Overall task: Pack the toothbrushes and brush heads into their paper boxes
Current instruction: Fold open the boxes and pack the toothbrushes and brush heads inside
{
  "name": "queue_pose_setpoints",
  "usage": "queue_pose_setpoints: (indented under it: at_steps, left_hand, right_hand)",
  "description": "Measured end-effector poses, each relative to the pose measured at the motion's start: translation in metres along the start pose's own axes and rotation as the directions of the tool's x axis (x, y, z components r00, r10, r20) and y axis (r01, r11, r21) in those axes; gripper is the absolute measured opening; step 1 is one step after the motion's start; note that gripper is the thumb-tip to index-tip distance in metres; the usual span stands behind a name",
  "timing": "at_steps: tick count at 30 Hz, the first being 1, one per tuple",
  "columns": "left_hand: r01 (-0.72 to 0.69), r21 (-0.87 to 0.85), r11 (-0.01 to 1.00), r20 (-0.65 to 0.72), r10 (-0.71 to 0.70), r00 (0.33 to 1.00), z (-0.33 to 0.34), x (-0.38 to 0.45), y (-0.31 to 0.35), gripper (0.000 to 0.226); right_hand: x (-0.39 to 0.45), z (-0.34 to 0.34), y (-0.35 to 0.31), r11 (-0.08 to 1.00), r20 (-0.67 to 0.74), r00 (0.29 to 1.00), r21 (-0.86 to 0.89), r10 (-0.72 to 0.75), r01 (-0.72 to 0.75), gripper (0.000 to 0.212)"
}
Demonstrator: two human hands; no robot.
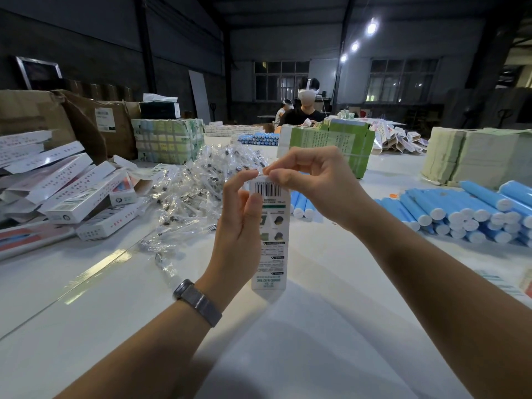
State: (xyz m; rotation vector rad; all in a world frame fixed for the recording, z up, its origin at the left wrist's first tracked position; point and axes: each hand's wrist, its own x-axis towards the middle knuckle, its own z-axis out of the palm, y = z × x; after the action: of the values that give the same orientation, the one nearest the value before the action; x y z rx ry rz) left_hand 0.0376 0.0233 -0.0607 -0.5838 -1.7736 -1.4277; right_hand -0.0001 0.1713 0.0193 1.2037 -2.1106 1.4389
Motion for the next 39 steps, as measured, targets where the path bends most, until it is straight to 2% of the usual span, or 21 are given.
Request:
queue_pose_setpoints:
  at_steps: [8,14,18,23,33,36,39]
  left_hand:
    - [-0.008,-0.003,1.0,0.003,0.008,1.0,0.001,0.0,-0.003,0.029]
    - [0.001,-0.023,1.0,0.005,-0.001,1.0,0.003,0.0,-0.004,0.019]
    - [-0.006,-0.035,0.999,-0.019,0.005,1.0,0.004,-0.001,-0.002,0.019]
    - [0.0,-0.021,1.0,-0.029,-0.001,1.0,0.005,0.0,-0.001,0.02]
    - [0.033,0.016,0.999,-0.011,-0.033,0.999,0.003,0.0,-0.003,0.021]
    - [0.025,0.008,1.0,-0.005,-0.025,1.0,0.003,0.0,-0.003,0.021]
    - [0.047,-0.075,0.996,-0.005,-0.048,0.999,0.002,0.0,-0.005,0.028]
  right_hand:
    - [0.001,-0.001,0.005,0.99,0.058,0.998,0.143,0.001,-0.01,0.013]
    - [-0.002,-0.002,0.01,0.973,0.084,0.996,0.226,0.02,-0.038,0.018]
    - [-0.005,-0.002,0.014,0.969,0.073,0.997,0.244,0.023,-0.04,0.019]
    - [-0.006,0.003,0.014,0.956,0.046,0.998,0.291,0.036,-0.048,0.031]
    - [-0.007,0.01,0.018,0.955,-0.017,1.0,0.296,0.021,-0.015,0.028]
    - [-0.006,0.013,0.017,0.962,-0.05,0.999,0.273,-0.007,0.02,0.018]
    - [-0.005,0.015,0.017,0.981,-0.083,0.996,0.187,-0.034,0.05,0.009]
